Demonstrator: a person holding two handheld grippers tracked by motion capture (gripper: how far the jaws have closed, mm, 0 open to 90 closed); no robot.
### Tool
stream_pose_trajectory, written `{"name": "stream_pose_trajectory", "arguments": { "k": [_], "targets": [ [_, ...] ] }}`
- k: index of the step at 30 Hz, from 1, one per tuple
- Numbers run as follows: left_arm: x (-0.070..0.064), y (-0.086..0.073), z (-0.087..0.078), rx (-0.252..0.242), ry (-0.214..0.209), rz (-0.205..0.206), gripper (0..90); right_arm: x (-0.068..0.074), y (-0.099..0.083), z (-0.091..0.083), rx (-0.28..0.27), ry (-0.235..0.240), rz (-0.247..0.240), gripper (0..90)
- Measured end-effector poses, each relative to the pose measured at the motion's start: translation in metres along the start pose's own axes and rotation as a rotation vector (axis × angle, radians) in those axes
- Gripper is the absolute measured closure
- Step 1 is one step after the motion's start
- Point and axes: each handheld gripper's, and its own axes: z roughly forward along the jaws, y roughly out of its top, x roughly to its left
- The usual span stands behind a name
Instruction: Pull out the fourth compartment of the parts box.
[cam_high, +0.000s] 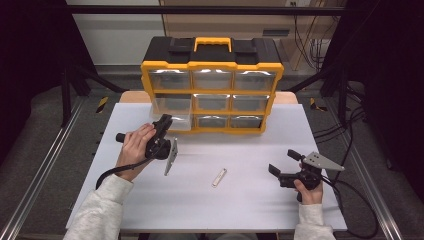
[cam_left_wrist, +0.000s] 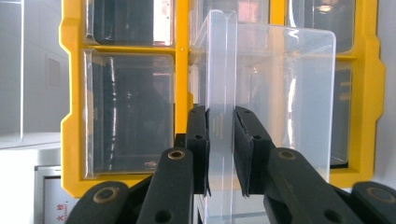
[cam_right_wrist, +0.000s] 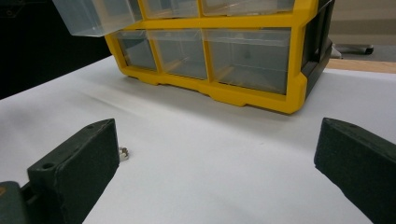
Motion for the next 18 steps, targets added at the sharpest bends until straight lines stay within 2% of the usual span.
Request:
{"name": "stream_pose_trajectory", "arguments": {
  "k": [7, 10, 14, 18],
  "targets": [
    [0.0044, 0.0007, -0.0003, 0.006, -0.032, -0.051, 74.3, 0.0, 0.0001, -0.0003, 0.0, 0.0, 0.0, 0.3],
    [0.0066, 0.001, -0.0014, 0.004, -0.053, -0.086, 73.1, 0.0001, 0.0001, -0.0002, 0.0, 0.0, 0.001, 0.3],
    [0.0078, 0.0014, -0.0019, 0.013, -0.073, -0.11, 69.4, 0.0001, 0.0001, -0.0003, -0.001, 0.0, 0.0, 0.3],
    [0.0098, 0.0018, -0.0037, 0.011, -0.089, -0.158, 66.2, 0.0, 0.0001, -0.0003, -0.001, -0.001, 0.001, 0.3]
  ]
}}
